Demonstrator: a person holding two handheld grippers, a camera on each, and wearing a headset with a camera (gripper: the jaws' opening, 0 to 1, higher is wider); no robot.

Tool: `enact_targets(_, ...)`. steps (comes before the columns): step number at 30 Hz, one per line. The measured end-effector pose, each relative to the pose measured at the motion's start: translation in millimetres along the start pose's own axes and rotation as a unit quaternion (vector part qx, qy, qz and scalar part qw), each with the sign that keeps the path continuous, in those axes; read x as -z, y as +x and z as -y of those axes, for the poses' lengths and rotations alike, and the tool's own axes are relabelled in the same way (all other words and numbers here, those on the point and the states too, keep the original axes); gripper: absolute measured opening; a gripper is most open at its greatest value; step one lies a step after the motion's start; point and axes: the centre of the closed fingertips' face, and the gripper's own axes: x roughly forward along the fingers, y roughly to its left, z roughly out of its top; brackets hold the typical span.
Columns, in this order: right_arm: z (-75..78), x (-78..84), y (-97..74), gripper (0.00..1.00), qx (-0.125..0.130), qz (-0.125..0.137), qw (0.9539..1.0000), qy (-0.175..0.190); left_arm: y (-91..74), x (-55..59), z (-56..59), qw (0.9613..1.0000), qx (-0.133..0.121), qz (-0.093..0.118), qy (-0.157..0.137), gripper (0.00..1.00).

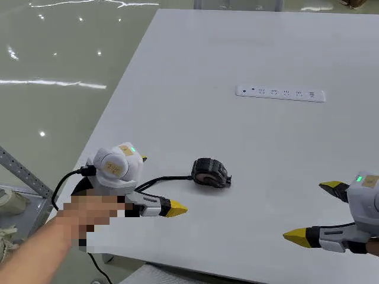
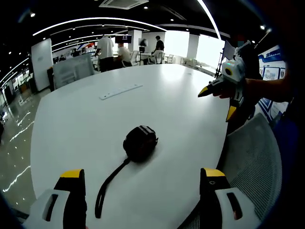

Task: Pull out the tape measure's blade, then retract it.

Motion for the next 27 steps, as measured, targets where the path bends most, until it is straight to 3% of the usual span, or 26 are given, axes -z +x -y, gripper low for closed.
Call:
enact_targets(10, 8.6, -5.5, 20.5, 0.83, -0.018, -0.008, 0.9996, -0.022, 21.2, -5.8, 5.3, 0.9995, 0.021, -0.010, 0.023, 0.92)
enact_targets(27, 12.6, -14.4, 55.2, 0.75, -0.047, -0.020, 0.9974, -0.050, 50.5, -12.8, 0.7, 0.9980, 0.041, -0.027, 0.040, 0.87)
